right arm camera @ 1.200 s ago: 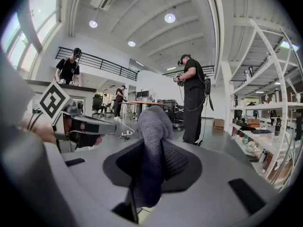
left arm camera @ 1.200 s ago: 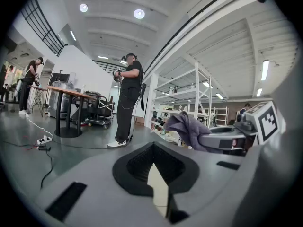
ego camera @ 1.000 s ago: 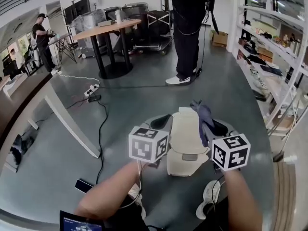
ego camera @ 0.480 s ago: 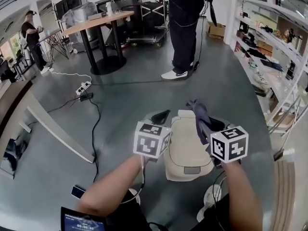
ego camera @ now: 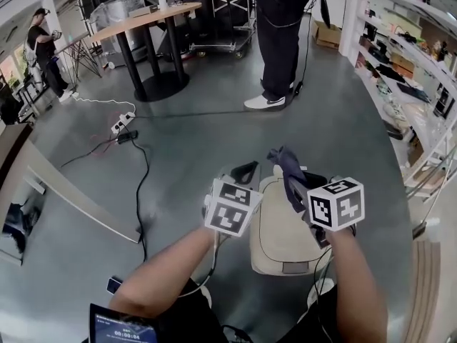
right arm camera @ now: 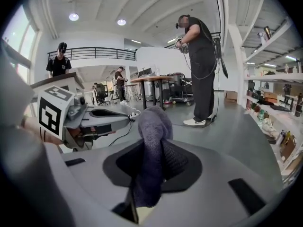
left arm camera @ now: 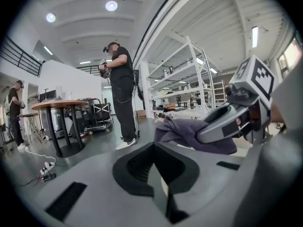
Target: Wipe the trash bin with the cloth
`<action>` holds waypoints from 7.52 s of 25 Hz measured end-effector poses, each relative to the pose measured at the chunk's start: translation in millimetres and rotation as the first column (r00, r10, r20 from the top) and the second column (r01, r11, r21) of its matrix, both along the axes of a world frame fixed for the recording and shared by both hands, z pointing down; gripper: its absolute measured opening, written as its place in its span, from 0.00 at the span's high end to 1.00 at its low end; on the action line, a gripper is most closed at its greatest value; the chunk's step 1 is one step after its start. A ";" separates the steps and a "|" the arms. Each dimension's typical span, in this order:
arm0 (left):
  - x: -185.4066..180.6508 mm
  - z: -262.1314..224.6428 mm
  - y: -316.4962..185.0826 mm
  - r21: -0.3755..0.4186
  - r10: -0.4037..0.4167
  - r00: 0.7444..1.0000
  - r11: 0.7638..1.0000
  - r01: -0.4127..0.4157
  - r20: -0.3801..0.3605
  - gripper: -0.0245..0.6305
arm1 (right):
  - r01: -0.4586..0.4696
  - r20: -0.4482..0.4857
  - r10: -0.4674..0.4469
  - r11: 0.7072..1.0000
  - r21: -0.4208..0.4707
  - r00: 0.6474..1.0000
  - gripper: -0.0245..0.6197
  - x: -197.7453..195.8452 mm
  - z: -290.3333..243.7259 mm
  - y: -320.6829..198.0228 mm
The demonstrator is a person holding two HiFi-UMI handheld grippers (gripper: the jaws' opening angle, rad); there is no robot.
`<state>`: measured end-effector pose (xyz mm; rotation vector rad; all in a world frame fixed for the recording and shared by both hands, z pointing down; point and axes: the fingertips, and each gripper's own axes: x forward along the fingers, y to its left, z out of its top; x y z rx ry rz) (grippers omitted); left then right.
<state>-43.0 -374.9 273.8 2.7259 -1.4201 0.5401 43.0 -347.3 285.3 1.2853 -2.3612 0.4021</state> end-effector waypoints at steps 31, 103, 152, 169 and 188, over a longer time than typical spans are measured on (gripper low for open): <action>1.4 26.6 -36.4 -0.143 0.049 0.994 0.988 -0.063 -0.098 0.97 | 0.015 -0.276 -0.070 0.980 -0.199 0.959 0.82 -4.2 66.4 -40.3; -12.4 -19.1 26.9 -0.152 -0.004 0.988 0.988 -0.020 -0.153 0.97 | 0.191 -0.185 -0.243 0.947 -0.260 0.952 0.82 -72.9 60.5 32.4; -22.1 -22.9 95.2 -0.105 -0.045 0.999 0.994 0.041 -0.030 0.97 | -0.183 -0.229 0.122 0.946 -0.266 0.966 0.82 115.3 74.6 54.5; -14.1 -27.8 93.7 -0.116 -0.029 0.997 0.993 0.021 -0.068 0.97 | -0.054 0.028 0.061 0.974 -0.219 0.998 0.82 43.2 19.2 79.2; -22.0 -20.3 116.5 -0.107 0.009 1.000 0.994 -0.010 -0.010 0.97 | 0.173 -0.271 -0.233 0.958 -0.228 0.934 0.82 -72.8 66.7 124.6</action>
